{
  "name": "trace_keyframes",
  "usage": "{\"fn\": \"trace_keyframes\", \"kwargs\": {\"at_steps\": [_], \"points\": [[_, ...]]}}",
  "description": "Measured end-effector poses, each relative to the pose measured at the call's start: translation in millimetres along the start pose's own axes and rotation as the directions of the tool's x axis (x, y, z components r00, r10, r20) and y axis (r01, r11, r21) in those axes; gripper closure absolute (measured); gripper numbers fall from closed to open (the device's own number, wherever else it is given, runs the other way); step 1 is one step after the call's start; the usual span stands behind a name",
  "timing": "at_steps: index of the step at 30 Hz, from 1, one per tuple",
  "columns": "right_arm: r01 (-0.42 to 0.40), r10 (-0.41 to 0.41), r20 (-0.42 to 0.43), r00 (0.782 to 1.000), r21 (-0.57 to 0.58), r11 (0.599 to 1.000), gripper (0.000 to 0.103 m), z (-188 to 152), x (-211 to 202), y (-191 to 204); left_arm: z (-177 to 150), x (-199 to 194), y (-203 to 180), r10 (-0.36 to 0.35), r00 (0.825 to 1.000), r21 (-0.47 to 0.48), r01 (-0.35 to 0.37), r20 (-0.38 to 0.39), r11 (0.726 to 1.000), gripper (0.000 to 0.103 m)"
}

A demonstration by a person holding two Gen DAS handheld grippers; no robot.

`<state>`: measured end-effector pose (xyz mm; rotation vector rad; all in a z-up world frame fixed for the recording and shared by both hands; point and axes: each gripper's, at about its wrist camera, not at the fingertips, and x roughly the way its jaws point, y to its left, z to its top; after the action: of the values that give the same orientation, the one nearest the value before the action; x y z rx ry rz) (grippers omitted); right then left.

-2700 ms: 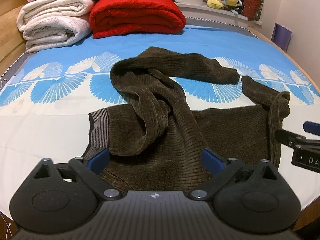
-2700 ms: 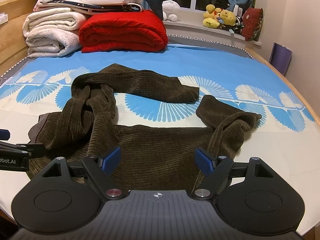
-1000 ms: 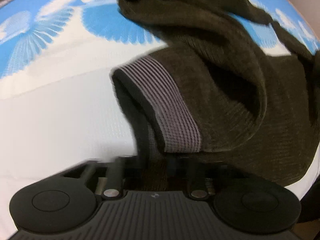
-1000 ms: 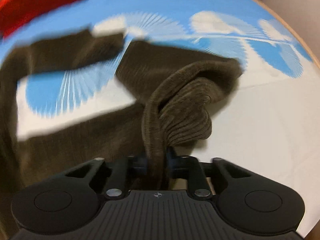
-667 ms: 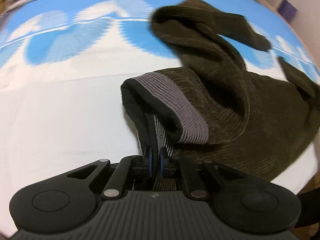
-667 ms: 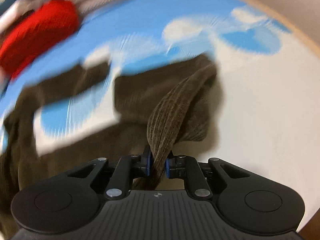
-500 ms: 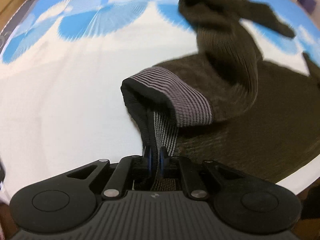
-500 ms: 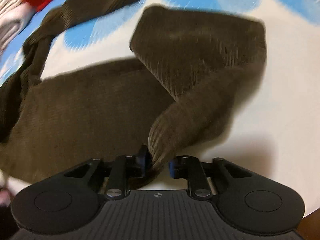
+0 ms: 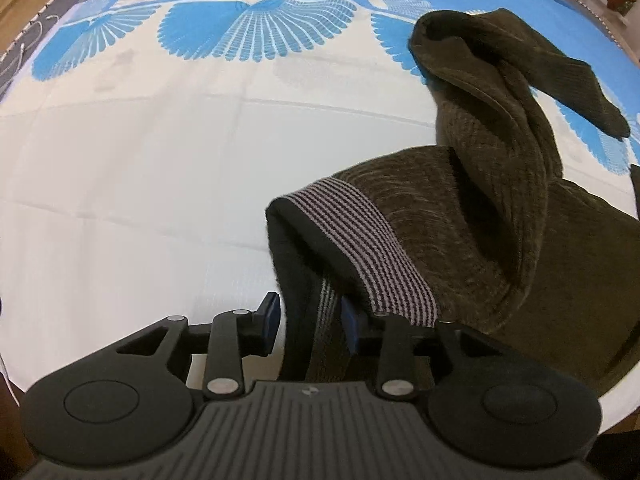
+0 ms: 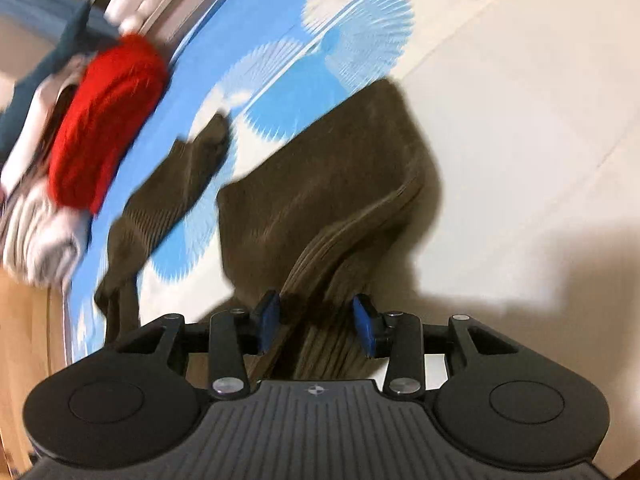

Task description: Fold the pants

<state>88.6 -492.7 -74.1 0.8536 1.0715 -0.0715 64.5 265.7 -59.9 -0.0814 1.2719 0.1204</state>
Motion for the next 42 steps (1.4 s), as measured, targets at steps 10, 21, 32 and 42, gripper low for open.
{"fn": "trace_keyframes", "kwargs": {"at_steps": [10,21,32,42], "points": [[0.199,-0.197,0.169,0.966,0.007,0.98,0.052,35,26,-32,5,11,-1,0.006,0.999,0.006,-0.006,-0.034,1.0,0.061],[0.102,-0.111,0.169,0.979,0.059,0.993,0.067,53,58,-28,-9,34,-8,-0.036,0.987,0.072,0.047,-0.154,0.996,0.057],[0.036,-0.11,0.52,0.847,0.151,0.988,0.097,30,-74,-29,-24,33,-43,0.017,0.991,0.214,0.011,-0.13,0.977,0.057],[0.348,-0.433,0.105,0.895,0.441,0.827,0.092,-25,-81,-145,-31,30,-46,0.022,0.991,0.228,0.007,-0.128,0.974,0.055]]}}
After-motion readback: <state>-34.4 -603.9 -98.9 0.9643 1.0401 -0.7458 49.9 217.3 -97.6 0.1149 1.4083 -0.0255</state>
